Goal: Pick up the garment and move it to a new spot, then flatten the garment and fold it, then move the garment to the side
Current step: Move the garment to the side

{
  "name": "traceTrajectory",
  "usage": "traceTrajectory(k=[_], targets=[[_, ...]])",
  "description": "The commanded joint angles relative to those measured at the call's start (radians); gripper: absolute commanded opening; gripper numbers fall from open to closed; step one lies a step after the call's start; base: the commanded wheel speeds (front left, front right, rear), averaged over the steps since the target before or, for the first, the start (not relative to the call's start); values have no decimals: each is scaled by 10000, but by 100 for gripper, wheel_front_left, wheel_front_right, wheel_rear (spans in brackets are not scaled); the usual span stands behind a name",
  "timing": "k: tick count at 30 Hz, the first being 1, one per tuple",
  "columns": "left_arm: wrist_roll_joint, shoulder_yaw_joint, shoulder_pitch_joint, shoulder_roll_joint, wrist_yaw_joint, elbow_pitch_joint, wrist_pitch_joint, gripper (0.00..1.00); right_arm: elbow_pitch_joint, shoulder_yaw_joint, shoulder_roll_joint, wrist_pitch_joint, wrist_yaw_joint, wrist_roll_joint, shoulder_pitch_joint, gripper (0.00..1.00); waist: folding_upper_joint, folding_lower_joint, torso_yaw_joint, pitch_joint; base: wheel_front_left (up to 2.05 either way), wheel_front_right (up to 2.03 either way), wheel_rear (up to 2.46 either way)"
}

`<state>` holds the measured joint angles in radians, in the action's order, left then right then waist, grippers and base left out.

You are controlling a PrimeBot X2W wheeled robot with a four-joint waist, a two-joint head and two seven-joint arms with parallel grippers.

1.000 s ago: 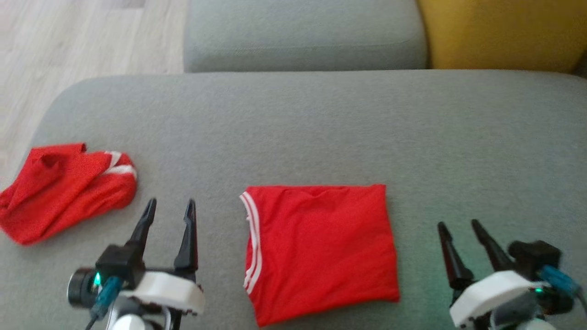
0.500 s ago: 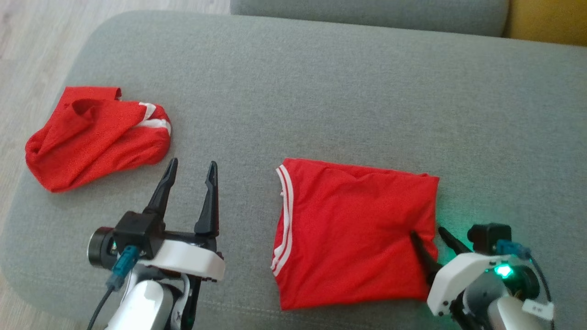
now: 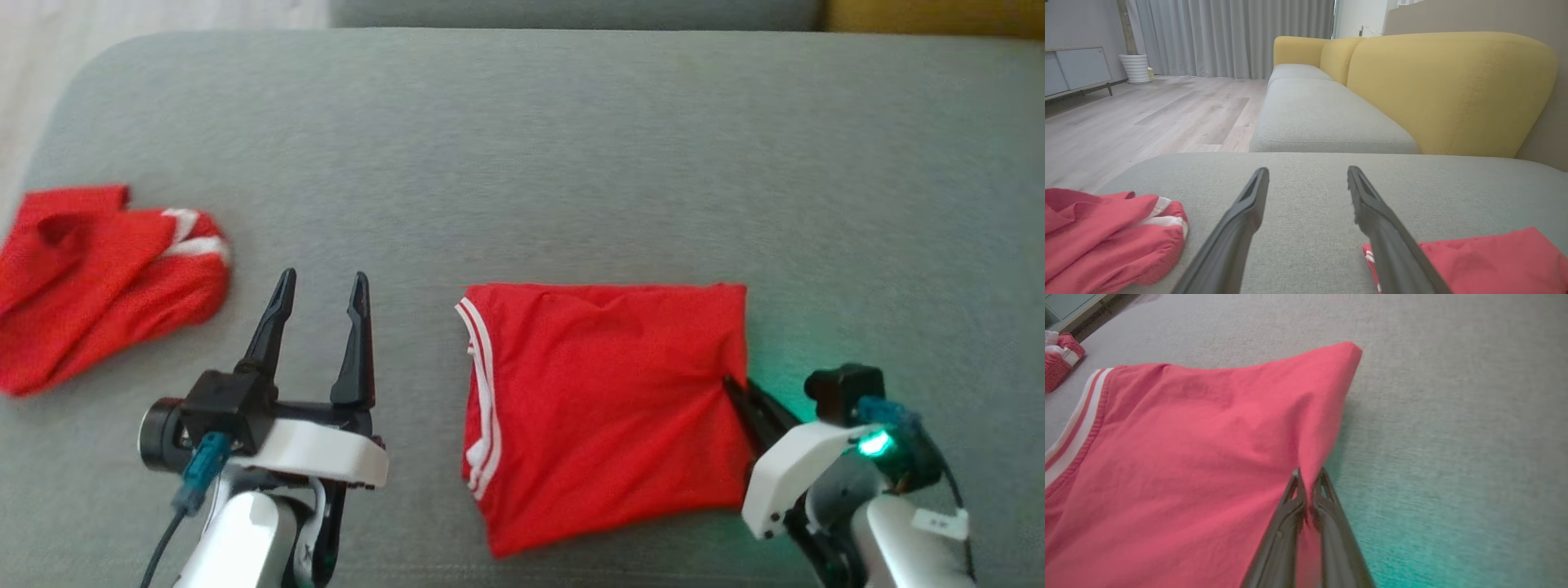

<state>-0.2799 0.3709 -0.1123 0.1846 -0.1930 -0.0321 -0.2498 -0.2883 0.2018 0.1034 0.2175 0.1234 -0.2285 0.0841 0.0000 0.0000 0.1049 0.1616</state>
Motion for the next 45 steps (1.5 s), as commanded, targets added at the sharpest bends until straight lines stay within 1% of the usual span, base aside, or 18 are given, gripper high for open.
traceTrajectory(k=[1, 7, 11, 15, 18, 22, 23, 24, 29, 32, 35, 37, 44, 45], targets=[[150, -441, -322, 84, 22, 411, -119, 100, 397, 180, 252, -125, 73, 74, 443, 0, 0, 0, -494, 5, 0, 0, 0], [309, -529, -346, 75, 153, 572, -119, 100, 607, 377, 866, -123, 73, 39, 1002, 0, 0, 0, -1721, 168, 0, 0, 0], [419, -531, -563, 167, 272, 628, -119, 100, 561, 231, 1192, -278, 73, -128, 1708, 0, 0, 0, -2503, 534, 0, 0, 0], [523, -406, -905, 209, 399, 630, -116, 100, 72, -145, 1417, -600, 73, -335, 2684, 0, 0, 0, -3084, 977, 0, 0, 0], [611, -320, -1139, 270, 462, 643, -57, 100, -494, -625, 1474, -903, 73, -537, 3496, 0, 0, 0, -3394, 1329, 0, 0, 0], [703, -170, -1483, 319, 583, 680, 55, 100, -1374, -1261, 1845, -1302, 73, -669, 4413, 0, 0, 0, -3515, 1840, 0, 0, 0], [754, -111, -1646, 344, 628, 693, 86, 100, -1782, -1588, 2172, -1427, 73, -701, 4733, 0, 0, 0, -3520, 2071, 0, 0, 0], [777, -95, -1716, 363, 644, 704, 94, 100, -1959, -1767, 2344, -1489, 73, -713, 4877, 0, 0, 0, -3523, 2189, 0, 0, 0], [882, -11, -2030, 461, 721, 778, 149, 100, -2543, -2681, 3120, -1737, 73, -915, 5500, 0, 0, 0, -3564, 2726, 0, 0, 0], [945, 50, -2180, 509, 757, 803, 182, 100, -2659, -3100, 3410, -1734, 73, -1041, 5758, 0, 0, 0, -3614, 2982, 0, 0, 0], [955, 73, -2269, 542, 791, 808, 200, 100, -2612, -3124, 3402, -1551, 73, -1375, 5847, 0, 0, 0, -3664, 3143, 0, 0, 0], [967, 108, -2367, 567, 830, 806, 216, 100, -2648, -3129, 3520, -1491, 73, -1357, 5919, 0, 0, 0, -3700, 3296, 0, 0, 0], [1042, 257, -2725, 600, 927, 803, 271, 100, -3087, -3507, 3359, -1745, 73, -1334, 6120, 0, 0, 0, -3756, 3776, 0, 0, 0], [1044, 268, -2772, 612, 943, 801, 279, 100, -3159, -3536, 3327, -1800, 73, -1336, 6161, 7, 0, 0, -3756, 3842, 0, 0, 0]])
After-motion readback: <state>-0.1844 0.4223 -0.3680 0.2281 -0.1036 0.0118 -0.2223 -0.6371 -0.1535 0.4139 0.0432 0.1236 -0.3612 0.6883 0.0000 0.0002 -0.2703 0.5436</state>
